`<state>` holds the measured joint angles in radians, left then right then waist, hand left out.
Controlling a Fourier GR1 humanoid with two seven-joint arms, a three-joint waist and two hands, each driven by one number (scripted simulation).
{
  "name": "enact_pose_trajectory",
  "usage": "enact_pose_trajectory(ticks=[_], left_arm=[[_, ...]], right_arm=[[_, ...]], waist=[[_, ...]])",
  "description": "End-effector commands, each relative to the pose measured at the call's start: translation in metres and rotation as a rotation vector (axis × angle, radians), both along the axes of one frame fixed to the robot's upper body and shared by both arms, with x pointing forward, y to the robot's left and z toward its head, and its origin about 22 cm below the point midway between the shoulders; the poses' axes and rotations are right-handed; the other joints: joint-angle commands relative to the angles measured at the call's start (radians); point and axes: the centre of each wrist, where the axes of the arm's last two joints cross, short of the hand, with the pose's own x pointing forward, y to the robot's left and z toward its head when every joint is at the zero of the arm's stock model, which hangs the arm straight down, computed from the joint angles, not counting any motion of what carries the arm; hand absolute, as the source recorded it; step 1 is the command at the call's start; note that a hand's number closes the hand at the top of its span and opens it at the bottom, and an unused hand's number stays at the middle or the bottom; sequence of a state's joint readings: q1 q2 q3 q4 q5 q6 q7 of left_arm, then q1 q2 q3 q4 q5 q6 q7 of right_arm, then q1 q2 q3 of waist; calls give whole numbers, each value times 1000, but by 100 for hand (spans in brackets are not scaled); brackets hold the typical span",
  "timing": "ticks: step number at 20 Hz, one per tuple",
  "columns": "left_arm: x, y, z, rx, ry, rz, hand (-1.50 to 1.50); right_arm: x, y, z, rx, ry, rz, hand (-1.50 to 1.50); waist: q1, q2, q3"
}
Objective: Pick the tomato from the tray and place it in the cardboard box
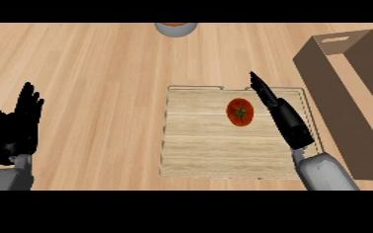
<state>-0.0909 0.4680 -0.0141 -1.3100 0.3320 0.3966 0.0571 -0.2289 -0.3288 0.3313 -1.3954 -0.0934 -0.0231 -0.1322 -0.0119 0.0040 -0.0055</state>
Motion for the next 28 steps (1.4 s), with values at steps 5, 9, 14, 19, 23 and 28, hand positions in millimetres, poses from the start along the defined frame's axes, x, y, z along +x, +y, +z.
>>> enact_pose_trajectory(ticks=[5,9,14,19,23,28], left_arm=[[20,-61,34,-86,-189,-238,0],[25,-85,42,-170,-195,-353,0],[16,-83,57,-166,-195,-361,0],[6,-88,44,-163,-181,-347,0],[1,-89,45,-170,-174,-329,0],[8,-86,44,-165,-174,-335,0]], right_arm=[[43,-95,100,149,-339,-170,150],[46,-140,68,-218,-347,-362,150],[50,-156,62,-270,-586,-181,-150],[47,-158,124,-577,-507,-35,-150],[40,-139,144,-829,-345,132,-150],[26,-83,177,-859,-232,212,-150]], waist=[[-9,-10,8],[24,5,7],[34,2,8],[13,-6,3],[10,-15,1],[-5,-12,3]])
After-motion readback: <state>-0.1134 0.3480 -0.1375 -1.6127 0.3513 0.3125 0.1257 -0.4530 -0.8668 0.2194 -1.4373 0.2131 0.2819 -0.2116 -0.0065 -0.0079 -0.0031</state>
